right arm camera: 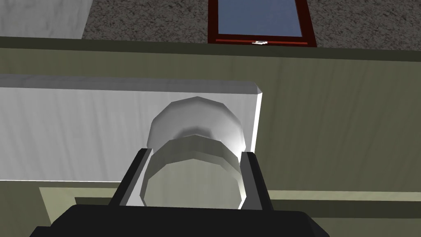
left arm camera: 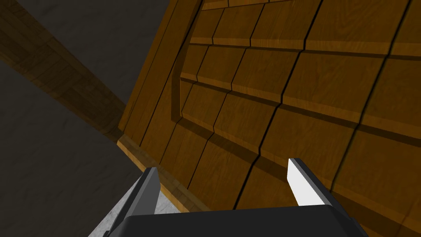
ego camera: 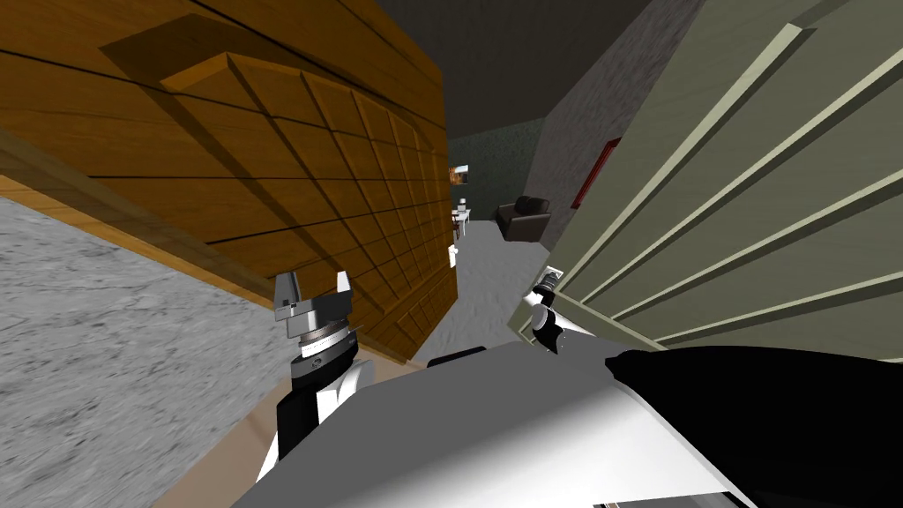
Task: Push the door open
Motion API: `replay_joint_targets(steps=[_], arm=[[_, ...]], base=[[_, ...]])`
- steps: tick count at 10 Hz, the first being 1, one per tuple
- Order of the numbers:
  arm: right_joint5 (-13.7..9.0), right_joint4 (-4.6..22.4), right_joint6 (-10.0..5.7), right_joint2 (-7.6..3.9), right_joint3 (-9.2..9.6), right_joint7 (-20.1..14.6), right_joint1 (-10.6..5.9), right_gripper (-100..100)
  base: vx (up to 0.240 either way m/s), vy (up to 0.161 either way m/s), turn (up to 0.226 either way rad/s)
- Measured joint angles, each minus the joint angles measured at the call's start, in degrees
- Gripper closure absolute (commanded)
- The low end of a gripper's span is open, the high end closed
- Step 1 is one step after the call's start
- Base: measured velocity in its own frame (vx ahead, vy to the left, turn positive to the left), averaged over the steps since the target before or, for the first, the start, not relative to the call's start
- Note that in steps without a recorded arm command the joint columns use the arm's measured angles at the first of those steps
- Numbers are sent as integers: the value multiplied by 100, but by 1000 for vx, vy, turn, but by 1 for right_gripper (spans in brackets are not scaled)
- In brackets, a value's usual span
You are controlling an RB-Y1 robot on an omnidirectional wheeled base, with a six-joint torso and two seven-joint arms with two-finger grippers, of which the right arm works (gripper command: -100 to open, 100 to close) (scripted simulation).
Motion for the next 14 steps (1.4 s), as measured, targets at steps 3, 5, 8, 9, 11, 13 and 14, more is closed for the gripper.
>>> replay_joint_targets(steps=[3, 5, 8, 9, 11, 13, 14], arm=[[-13, -223, 107, 125, -35, 51, 76, 100], [-29, -547, 241, 244, -66, 114, 129, 100], [-96, -458, 98, 267, -321, 313, 47, 100], [-105, -273, -41, 179, -371, 323, 24, 100], [-150, -367, -63, 204, -539, 496, -45, 100], [-216, -595, -47, 358, -769, 719, -40, 100], [-221, -475, -136, 314, -801, 739, -69, 100]], base=[[-9, 16, -9], [26, -27, 30], [53, -99, 45], [44, -75, -17], [42, -76, 30], [61, -86, 33], [53, -48, 17]])
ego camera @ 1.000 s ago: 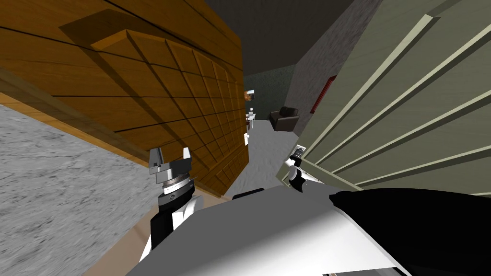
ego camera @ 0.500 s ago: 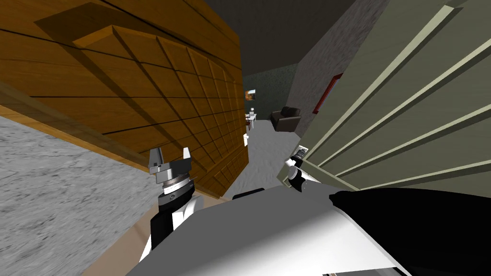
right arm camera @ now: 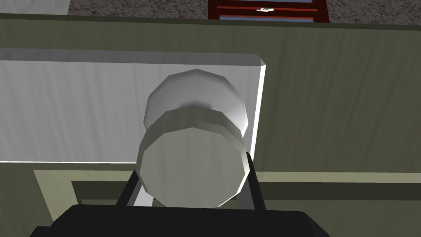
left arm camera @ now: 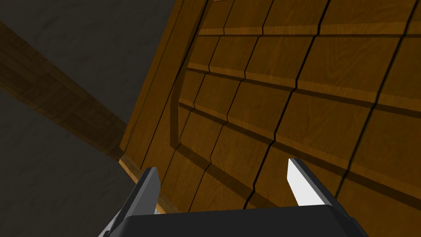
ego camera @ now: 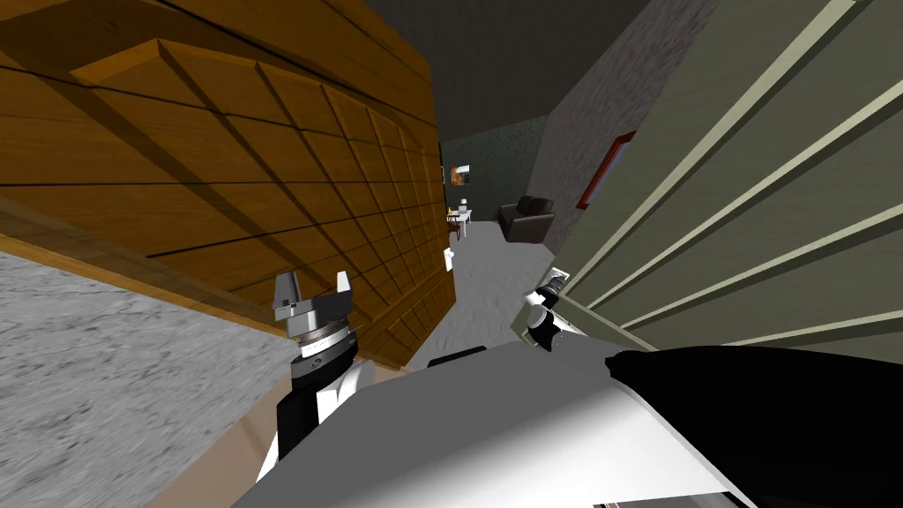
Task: Push the door open
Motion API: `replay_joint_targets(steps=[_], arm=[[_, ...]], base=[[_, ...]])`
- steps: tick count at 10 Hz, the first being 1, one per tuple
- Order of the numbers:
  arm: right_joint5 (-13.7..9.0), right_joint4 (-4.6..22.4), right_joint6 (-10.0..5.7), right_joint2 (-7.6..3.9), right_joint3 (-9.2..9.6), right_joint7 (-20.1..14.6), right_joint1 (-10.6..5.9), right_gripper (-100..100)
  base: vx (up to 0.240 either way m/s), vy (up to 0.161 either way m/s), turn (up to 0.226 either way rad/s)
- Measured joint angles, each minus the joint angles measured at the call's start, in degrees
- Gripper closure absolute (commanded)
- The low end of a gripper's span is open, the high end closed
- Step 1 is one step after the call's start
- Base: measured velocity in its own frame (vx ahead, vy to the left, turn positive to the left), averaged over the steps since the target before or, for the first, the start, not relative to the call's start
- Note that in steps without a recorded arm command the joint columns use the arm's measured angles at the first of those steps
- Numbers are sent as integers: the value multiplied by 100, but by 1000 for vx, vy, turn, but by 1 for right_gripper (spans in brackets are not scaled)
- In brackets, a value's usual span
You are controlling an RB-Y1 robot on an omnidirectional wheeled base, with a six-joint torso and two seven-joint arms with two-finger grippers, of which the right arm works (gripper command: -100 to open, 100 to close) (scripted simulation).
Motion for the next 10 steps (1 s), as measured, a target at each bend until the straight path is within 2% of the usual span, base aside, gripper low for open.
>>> replay_joint_targets(steps=[1, 2, 3, 4, 6, 7, 9, 10], arm=[[-13, 145, -97, -69, -61, 27, -49, 100], [-48, 28, -104, 15, -180, 139, -63, 100], [-77, 11, -144, 50, -292, 255, -98, 100], [-98, 184, -253, -25, -382, 329, -162, 100], [-147, 83, -277, 19, -559, 470, -180, 100], [-181, 40, -336, 80, -686, 592, -210, 100], [-223, 79, -487, 91, -865, 736, -245, 100], [-254, 10, -498, 122, -968, 835, -275, 100]], base=[[60, -79, 32], [52, -98, 42], [61, -100, 38], [62, -69, 21], [81, -127, 40], [90, -123, 32], [88, -110, 23], [110, -131, 35]])
